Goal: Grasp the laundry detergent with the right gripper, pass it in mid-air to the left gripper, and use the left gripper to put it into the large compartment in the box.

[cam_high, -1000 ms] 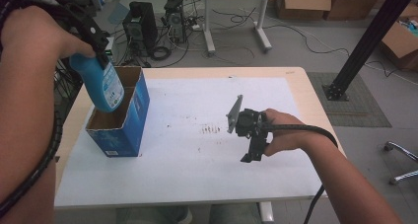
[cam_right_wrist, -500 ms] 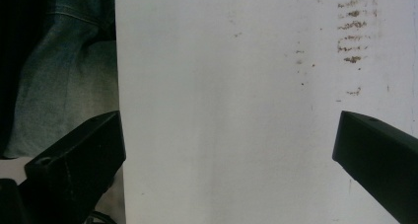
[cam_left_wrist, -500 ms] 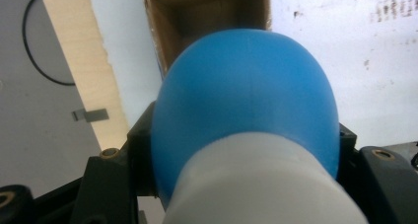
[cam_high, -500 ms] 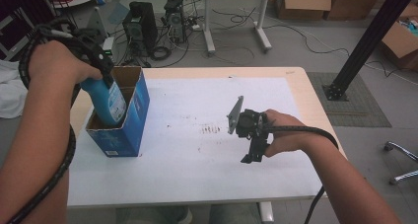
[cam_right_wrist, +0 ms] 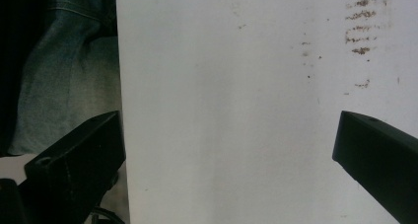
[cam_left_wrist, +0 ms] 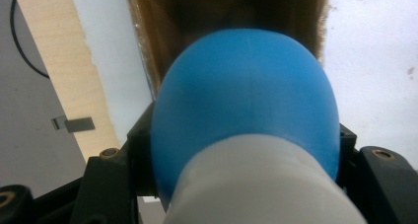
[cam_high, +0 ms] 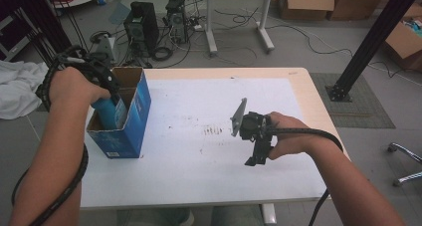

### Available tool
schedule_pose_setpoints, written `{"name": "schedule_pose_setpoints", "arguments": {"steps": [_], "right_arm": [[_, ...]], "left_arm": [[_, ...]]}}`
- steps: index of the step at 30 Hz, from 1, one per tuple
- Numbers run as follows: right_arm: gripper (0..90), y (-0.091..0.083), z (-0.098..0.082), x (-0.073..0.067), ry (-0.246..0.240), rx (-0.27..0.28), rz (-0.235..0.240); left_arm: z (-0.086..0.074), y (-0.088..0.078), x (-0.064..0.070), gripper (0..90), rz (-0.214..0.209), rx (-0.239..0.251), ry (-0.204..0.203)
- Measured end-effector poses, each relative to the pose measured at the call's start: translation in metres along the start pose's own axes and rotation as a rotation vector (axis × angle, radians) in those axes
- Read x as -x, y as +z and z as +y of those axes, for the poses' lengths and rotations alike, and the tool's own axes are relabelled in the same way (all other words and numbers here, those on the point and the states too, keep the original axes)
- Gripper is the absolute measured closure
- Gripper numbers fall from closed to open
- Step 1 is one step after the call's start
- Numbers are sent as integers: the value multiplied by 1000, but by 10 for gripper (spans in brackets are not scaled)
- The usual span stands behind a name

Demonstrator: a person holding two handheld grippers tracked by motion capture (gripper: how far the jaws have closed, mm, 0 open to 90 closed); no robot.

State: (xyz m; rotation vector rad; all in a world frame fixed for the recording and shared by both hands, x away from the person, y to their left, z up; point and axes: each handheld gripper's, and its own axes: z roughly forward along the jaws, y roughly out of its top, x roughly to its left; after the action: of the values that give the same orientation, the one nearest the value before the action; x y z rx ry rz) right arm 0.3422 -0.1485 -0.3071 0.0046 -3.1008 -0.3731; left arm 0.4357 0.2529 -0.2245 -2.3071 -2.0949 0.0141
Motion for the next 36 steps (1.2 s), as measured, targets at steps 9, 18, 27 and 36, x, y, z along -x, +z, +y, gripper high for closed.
{"name": "schedule_pose_setpoints", "arguments": {"steps": [9,18,27,36], "right_arm": [[0,2,1,1,2,-5,7],[0,5,0,-1,0,-5,10],[0,5,-2,-1,6,-4,8],[0,4,-4,-1,14,-5,6]], "left_arm": [[3,25,4,386,-3,7,10],[5,47,4,385,2,1,10],[7,63,-2,386,-2,3,1],[8,65,-2,384,-4,-4,-3]]}}
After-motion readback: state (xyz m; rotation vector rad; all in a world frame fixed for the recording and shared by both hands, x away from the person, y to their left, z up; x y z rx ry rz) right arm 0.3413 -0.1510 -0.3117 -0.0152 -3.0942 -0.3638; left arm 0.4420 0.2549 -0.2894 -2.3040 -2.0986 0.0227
